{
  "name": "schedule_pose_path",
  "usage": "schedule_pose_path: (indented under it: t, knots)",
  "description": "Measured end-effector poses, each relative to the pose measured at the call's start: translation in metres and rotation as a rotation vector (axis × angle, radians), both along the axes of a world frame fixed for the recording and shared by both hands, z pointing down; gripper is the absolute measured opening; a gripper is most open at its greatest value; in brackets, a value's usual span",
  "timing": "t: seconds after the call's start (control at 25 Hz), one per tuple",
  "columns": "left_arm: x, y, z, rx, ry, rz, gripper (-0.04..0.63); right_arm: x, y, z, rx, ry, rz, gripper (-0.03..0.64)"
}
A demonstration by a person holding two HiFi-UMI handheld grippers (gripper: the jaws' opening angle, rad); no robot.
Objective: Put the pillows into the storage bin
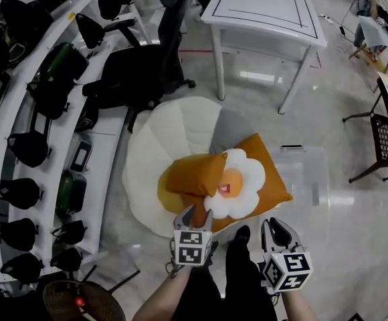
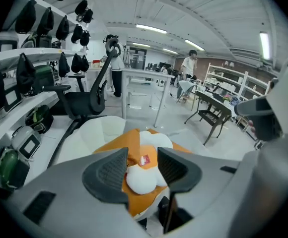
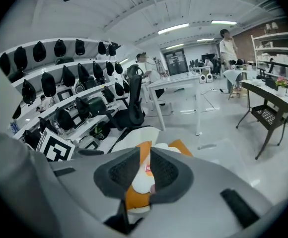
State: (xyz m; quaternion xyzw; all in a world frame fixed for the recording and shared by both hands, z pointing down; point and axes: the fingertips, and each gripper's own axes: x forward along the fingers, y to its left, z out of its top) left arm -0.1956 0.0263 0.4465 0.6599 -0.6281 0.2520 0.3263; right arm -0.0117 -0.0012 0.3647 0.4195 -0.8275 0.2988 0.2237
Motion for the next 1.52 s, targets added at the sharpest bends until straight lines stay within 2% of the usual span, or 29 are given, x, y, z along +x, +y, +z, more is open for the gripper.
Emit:
schedule_pose_path:
  t: [0.44,0.64,1.12,1.28,1.4,1.52]
  knots:
    - [-0.001,-0.031,0.073,-0.052,0.006,-0.143,0.17,-0.021,-0.024,0.069,-0.086,0.024,-0.197,0.061]
    - [0.0,-0.044,0.105,-0.087,-0.004,-0.168,0.17,-0.023,-0.028,0.092,-0.109,0.04,-0.247,0.057]
    - [-0.015,-0.054,0.171,-0.175,-0.056,-0.281,0.168,-0.016,-0.035,0.131,-0.164,0.037,-0.224,0.051]
    - [-0.022,-0.063,0.164,-0.158,-0.06,-0.282,0.069,-0.008,-0.035,0.133,-0.183,0.039,-0.182,0.046]
    - [-0.031,-0.062,0.153,-0.157,-0.051,-0.289,0.056,-0.003,-0.032,0.129,-0.191,0.042,-0.147,0.041]
    - [-0.044,-0.054,0.136,-0.168,-0.073,-0.279,0.049,-0.002,-0.032,0.118,-0.187,0.041,-0.111,0.04]
